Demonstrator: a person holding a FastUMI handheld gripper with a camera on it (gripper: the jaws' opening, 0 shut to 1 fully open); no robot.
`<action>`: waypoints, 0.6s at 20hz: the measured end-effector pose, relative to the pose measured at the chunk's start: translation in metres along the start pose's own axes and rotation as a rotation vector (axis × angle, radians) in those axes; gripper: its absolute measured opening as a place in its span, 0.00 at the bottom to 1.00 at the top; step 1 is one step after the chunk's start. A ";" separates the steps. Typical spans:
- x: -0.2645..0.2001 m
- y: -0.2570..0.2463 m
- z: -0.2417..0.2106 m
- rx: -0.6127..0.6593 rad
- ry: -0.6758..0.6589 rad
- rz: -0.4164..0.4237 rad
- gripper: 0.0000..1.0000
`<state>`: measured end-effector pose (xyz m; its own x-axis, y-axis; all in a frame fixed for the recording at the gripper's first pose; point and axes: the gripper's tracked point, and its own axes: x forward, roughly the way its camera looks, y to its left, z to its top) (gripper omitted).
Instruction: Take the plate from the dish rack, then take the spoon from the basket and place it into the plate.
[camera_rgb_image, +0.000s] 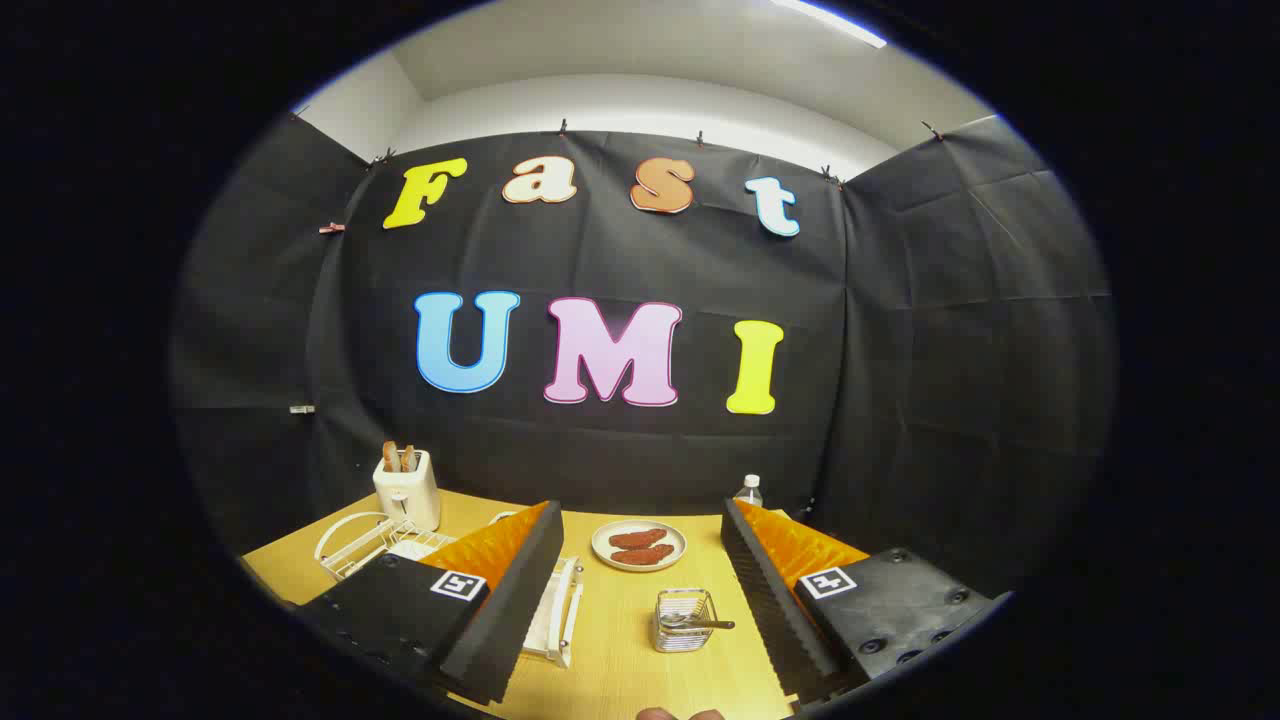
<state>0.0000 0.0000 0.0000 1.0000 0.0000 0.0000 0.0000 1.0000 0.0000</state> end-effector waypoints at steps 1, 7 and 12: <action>-0.001 0.000 -0.002 -0.002 0.007 -0.002 0.98; -0.003 0.002 -0.013 0.006 0.033 -0.017 0.98; -0.002 0.007 -0.014 0.010 0.039 -0.014 0.98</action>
<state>-0.0023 0.0074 -0.0141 0.9991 -0.0134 -0.0395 0.0138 0.9999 0.0094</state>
